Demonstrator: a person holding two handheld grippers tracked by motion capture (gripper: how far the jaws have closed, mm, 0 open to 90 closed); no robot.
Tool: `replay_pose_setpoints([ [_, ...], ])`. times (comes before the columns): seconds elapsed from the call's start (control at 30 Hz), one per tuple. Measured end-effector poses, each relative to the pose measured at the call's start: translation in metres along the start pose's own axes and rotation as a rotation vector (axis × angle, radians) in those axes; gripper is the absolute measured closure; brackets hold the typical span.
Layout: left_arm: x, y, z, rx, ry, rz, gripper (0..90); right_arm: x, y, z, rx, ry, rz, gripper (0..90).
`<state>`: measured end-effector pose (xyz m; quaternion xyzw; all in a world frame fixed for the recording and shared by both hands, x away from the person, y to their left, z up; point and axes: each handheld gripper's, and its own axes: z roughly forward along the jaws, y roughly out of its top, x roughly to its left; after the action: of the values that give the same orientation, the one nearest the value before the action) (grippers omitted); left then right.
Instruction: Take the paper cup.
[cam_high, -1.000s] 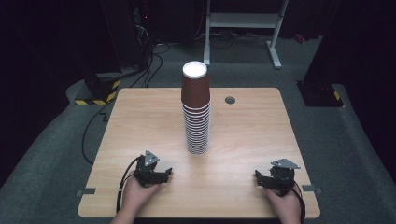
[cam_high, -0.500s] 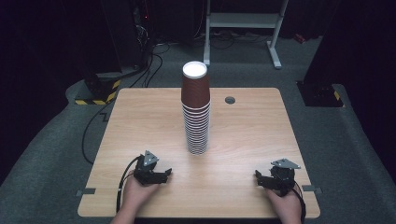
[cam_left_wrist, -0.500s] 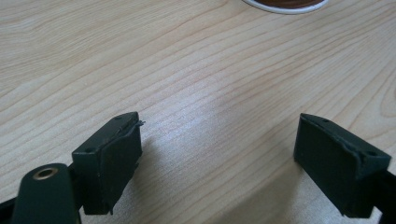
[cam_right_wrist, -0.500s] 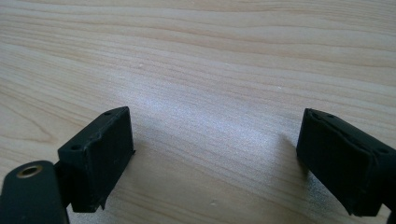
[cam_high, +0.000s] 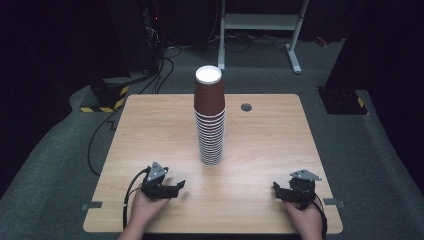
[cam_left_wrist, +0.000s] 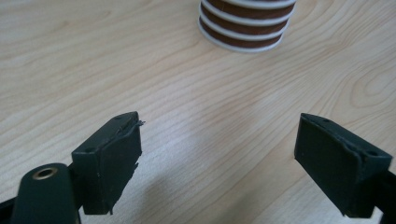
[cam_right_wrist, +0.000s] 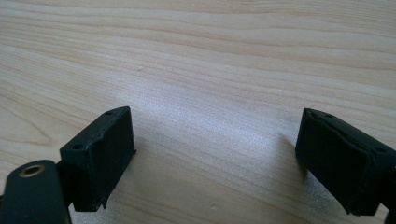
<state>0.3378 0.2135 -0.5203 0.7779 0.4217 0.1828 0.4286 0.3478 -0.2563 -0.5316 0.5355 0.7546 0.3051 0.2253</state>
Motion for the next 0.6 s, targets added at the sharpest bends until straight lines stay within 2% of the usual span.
replay_pose_setpoints([
  [0.07, 0.0, 0.004, -0.003, -0.023, -0.02, -0.011, 15.8, 0.0, 0.0, 0.0, 0.0, 0.001, -0.001, 11.3],
  [0.2, -0.002, 0.007, -0.005, -0.034, -0.019, -0.002, 16.6, 0.0, 0.0, 0.0, -0.001, 0.001, -0.004, 11.3],
  [0.37, 0.0, 0.011, -0.009, -0.047, -0.018, -0.011, 16.9, 0.0, 0.0, 0.0, -0.001, 0.0, -0.003, 11.3],
  [0.4, 0.0, 0.013, -0.012, -0.066, -0.029, -0.03, 17.0, 0.0, 0.0, 0.0, -0.001, 0.0, -0.003, 11.3],
  [0.6, -0.004, 0.023, -0.018, -0.125, -0.032, -0.047, 17.3, -0.001, 0.0, 0.0, -0.001, 0.003, -0.005, 11.3],
])
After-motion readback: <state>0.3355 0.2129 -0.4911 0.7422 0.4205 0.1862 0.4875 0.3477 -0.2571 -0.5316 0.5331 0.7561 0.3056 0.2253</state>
